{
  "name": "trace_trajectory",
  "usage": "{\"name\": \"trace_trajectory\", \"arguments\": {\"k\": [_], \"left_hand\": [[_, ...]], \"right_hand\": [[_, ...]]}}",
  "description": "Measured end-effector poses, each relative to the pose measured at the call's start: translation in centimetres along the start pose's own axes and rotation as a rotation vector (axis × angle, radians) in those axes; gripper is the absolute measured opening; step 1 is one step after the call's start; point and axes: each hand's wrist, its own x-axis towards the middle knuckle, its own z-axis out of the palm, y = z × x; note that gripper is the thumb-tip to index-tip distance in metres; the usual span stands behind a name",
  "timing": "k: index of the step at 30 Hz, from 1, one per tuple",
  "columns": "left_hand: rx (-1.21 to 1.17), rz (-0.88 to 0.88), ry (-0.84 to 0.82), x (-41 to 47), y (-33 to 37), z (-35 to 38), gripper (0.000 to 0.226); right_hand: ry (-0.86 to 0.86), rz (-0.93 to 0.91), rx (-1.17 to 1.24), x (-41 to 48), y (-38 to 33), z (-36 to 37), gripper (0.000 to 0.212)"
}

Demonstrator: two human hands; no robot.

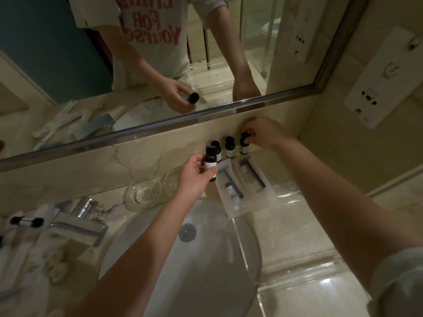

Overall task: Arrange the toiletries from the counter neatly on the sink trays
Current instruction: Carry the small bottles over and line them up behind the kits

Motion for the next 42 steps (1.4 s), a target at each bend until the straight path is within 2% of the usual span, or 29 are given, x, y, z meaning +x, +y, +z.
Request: {"name": "trace_trajectory", "arguments": {"k": [8, 15, 19, 22, 24, 26, 29, 32, 36, 39, 42], "left_hand": [[-0.020, -0.006, 0.013, 0.0, -0.4, -0.3, 0.030], [-0.015, -0.019, 0.004, -0.2, -0.3, -0.4, 0.033], [0.005, 0.007, -0.003, -0.7, 0.5, -0.3, 0.037], [0.023, 0.052, -0.010, -1.2, 1.0, 0.0, 0.037], [0.040, 0.092, -0.019, -1.6, 1.3, 0.5, 0.036], [0.045, 0.134, -0.021, -2.0, 1.5, 1.2, 0.039], [0.067, 0.193, -0.006, -2.8, 2.1, 2.4, 0.043], [0.095, 0.261, 0.010, -3.5, 2.6, 3.8, 0.044], [0.126, 0.264, -0.045, -3.7, 3.0, 5.5, 0.043], [0.232, 0.235, -0.097, -2.7, 3.0, 5.6, 0.039], [0.423, 0.287, -0.073, -0.6, 3.1, 4.5, 0.039]], "right_hand": [[0.028, 0.019, -0.009, -0.4, 0.0, -0.2, 0.031], [0.002, 0.024, 0.029, -0.5, -0.4, 0.2, 0.025], [0.017, 0.086, 0.086, -1.2, -0.3, -0.2, 0.038], [0.119, 0.169, 0.279, -2.8, -0.8, -0.7, 0.037], [0.180, 0.129, 0.489, -4.6, -1.9, -1.3, 0.034], [0.144, 0.045, 0.611, -6.7, -3.4, -2.3, 0.035], [0.041, -0.046, 0.547, -8.9, -4.8, -3.3, 0.037], [0.085, -0.028, 0.455, -9.7, -5.0, -3.7, 0.031], [0.078, -0.005, 0.423, -10.0, -4.1, -4.0, 0.024], [0.085, 0.056, 0.397, -9.7, -2.3, -3.8, 0.023], [0.084, 0.163, 0.426, -8.3, 0.3, -2.9, 0.017]]}}
